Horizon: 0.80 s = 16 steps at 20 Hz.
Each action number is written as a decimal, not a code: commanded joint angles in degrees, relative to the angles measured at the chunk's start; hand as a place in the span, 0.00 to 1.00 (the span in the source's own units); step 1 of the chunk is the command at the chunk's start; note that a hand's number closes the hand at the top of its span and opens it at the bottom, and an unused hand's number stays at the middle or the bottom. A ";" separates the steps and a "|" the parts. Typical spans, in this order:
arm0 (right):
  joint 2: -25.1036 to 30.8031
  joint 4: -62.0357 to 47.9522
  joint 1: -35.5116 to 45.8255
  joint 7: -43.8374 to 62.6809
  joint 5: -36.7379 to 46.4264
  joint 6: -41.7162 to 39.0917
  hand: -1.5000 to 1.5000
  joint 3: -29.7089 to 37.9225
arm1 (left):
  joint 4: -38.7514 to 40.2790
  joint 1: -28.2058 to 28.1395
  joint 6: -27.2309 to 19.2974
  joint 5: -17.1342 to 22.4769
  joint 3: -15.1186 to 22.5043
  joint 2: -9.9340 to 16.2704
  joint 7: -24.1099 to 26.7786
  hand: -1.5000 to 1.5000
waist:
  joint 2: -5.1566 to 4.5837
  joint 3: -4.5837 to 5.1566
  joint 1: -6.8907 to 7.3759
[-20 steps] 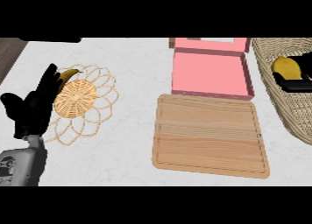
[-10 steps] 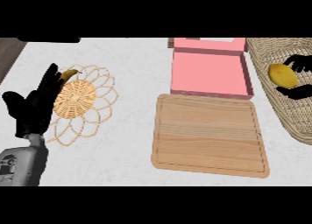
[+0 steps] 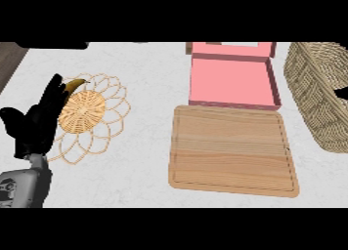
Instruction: Pick the lemon from the cutting board and place it in the basket
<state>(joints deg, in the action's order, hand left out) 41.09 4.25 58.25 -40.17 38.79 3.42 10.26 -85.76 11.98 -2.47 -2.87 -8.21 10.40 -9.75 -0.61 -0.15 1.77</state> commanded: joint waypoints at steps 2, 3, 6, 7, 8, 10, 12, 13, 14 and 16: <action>4.99 -1.15 1.23 1.85 -6.72 -8.86 0.00 6.42 | 1.94 1.27 -1.61 -0.91 0.60 -1.61 0.50 0.50 | -0.09 0.03 -0.75; 6.23 -1.64 -0.50 1.91 -6.90 -9.81 0.00 6.58 | -0.26 0.20 0.52 0.36 -0.43 0.64 -0.18 0.50 | -0.15 -0.01 -0.02; 9.86 -2.49 0.60 4.17 -10.27 -15.49 0.00 9.80 | 1.32 2.25 -1.29 -0.32 -0.36 -0.53 -0.71 0.50 | -0.42 -0.05 -0.15; 10.90 -2.78 -0.12 4.35 -11.19 -16.43 0.00 10.69 | 0.42 -0.08 0.05 0.35 -0.17 -0.44 0.85 0.50 | -0.58 -0.09 0.59; 12.59 -3.08 -2.03 3.08 -11.71 -18.75 0.00 11.12 | 0.78 1.74 -0.42 0.08 -0.19 -0.26 -0.70 0.50 | -0.48 -0.10 -0.09; 14.88 -3.34 -4.03 2.30 -13.08 -21.56 0.00 12.36 | 0.77 2.63 0.41 1.34 -0.97 0.35 -1.87 0.50 | -0.57 -0.15 0.05; 17.40 -2.98 -5.15 2.17 -12.90 -25.02 0.00 12.09 | -0.88 2.28 -2.29 -1.61 1.36 -1.61 -1.65 0.50 | -0.80 -0.25 0.59; 18.60 -2.84 -8.84 -1.46 -12.72 -25.86 0.00 11.87 | -0.81 1.05 0.15 0.32 -0.53 0.70 -1.65 0.50 | -0.75 -0.28 0.43; 17.51 -2.11 -8.42 -1.63 -13.53 -25.32 0.00 12.60 | 0.49 -0.32 -1.04 -1.01 0.71 -1.18 1.17 0.50 | -0.94 -0.28 0.80; 17.50 -2.31 -10.68 -3.68 -13.99 -27.22 0.00 13.00 | -0.72 1.14 -0.36 -0.11 0.20 -0.29 -0.75 0.50 | -0.97 -0.37 0.87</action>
<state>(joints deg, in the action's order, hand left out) 57.60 1.71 51.22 -40.68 26.16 -20.68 22.08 -86.19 12.75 -2.90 -3.17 -7.88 9.98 -10.20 -1.40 -0.40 2.43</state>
